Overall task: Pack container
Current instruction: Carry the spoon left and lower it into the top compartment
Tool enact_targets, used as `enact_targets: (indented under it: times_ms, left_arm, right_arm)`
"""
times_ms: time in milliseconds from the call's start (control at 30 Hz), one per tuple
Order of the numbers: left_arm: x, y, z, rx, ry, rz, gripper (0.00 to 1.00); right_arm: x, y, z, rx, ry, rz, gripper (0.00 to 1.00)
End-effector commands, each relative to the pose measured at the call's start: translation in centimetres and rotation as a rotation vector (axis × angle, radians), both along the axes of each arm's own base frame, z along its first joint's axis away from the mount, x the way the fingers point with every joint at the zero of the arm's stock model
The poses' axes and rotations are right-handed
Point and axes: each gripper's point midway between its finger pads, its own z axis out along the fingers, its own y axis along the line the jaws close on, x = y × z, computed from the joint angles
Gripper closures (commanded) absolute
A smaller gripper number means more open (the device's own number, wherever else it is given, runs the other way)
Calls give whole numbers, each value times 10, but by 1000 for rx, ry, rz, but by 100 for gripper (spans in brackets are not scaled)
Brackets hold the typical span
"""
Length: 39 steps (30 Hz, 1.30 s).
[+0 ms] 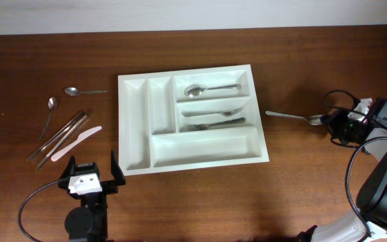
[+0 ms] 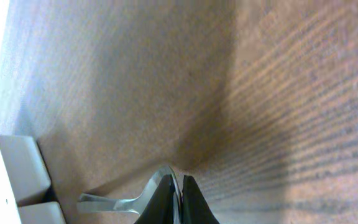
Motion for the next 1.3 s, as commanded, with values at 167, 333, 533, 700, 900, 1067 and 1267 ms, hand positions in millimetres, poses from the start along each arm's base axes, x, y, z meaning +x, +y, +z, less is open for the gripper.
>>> enact_targets:
  times_ms: [167,333,533,700,900,1067,1267]
  left_arm:
    - [0,0,-1,11,0,-5,1]
    - [0,0,-1,11,0,-5,1]
    - [0,0,-1,11,0,-5,1]
    - [0,0,-1,11,0,-5,1]
    - [0,0,-1,11,0,-5,1]
    - [0,0,-1,11,0,-5,1]
    - [0,0,-1,11,0,-5,1]
  right_arm:
    - [34,-4,42,8,-137,57,96]
    - [47,-5,64,12,-199,86,96]
    - [61,-4,94,33,-276,116,96]
    - [74,-1,120,55,-357,147,96]
    - [87,23,132,49,-392,211,96]
    - [101,64,132,23,-398,282,96]
    - [118,117,127,-40,-382,328,96]
